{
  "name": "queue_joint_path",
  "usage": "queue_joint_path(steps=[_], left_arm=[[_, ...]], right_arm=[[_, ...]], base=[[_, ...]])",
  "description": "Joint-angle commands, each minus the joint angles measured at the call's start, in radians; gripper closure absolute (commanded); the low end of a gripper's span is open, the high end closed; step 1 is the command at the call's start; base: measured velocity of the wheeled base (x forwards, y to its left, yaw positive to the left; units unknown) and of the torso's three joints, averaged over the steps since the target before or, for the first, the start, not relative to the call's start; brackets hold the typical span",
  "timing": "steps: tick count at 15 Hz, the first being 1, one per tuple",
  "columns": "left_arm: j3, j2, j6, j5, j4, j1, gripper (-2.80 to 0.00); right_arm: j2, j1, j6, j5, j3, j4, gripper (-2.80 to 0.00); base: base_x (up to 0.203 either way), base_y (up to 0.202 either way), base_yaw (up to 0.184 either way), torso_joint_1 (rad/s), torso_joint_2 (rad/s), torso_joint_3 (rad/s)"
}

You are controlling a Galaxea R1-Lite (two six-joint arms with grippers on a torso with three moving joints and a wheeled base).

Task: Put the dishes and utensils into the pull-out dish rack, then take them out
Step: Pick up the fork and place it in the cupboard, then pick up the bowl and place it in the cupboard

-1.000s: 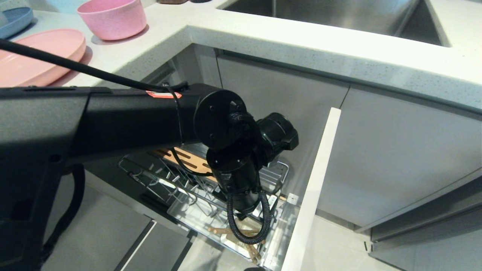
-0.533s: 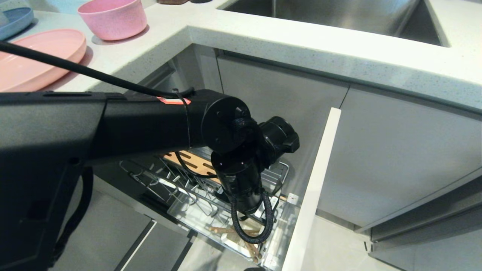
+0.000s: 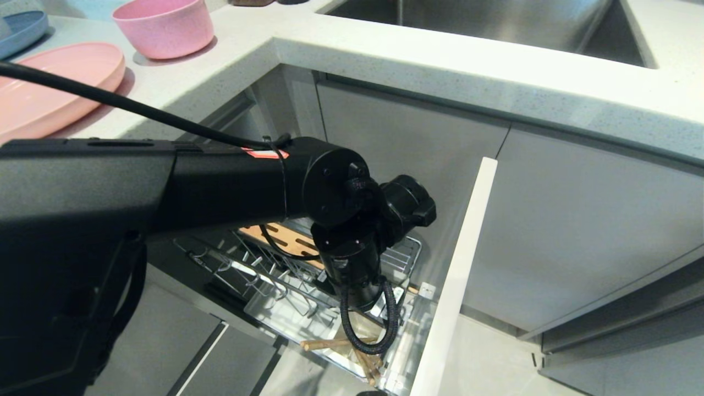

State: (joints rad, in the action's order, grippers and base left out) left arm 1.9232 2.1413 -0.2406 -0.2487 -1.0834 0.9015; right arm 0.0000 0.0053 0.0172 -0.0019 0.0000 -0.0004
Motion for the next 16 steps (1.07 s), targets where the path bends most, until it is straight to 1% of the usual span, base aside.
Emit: queue_joint_path(steps=[1,5,8,10,12,13,15,16], left_arm=[[0.000,-0.006,-0.002,-0.001,-0.007,-0.001,-2.80],[0.000,-0.037,-0.006,-0.013,-0.008,0.000,-2.80],[-0.001,-0.079,-0.016,-0.056,-0.009,0.002,-2.80],[-0.001,-0.114,-0.041,-0.087,-0.007,0.002,-2.80],[-0.002,-0.157,-0.081,-0.127,0.024,0.005,-2.80],[-0.003,-0.176,-0.098,-0.145,0.035,0.006,0.00],[-0.002,-0.211,-0.145,-0.223,0.057,0.009,0.00],[-0.003,-0.226,-0.172,-0.250,0.077,0.014,0.00]], right_arm=[[0.000,0.001,0.001,0.000,0.002,-0.001,0.00],[0.000,0.001,0.000,0.000,0.002,0.000,0.00],[0.000,0.002,0.000,0.000,0.002,0.000,0.00],[0.000,0.001,0.001,-0.001,0.002,0.000,0.00],[0.000,0.001,0.000,0.000,0.002,-0.001,0.00],[0.000,0.001,0.000,0.000,0.002,0.000,0.00],[0.000,0.001,0.000,0.000,0.002,0.000,0.00],[0.000,0.001,0.000,0.000,0.002,0.000,0.00]], base=[[0.000,0.000,0.000,0.000,0.00,0.000],[0.000,0.000,0.000,0.000,0.00,0.000],[0.000,0.000,0.000,0.000,0.00,0.000],[0.000,0.000,0.000,0.000,0.00,0.000],[0.000,0.000,0.000,0.000,0.00,0.000],[0.000,0.000,0.000,0.000,0.00,0.000],[0.000,0.000,0.000,0.000,0.00,0.000],[0.000,0.000,0.000,0.000,0.00,0.000]])
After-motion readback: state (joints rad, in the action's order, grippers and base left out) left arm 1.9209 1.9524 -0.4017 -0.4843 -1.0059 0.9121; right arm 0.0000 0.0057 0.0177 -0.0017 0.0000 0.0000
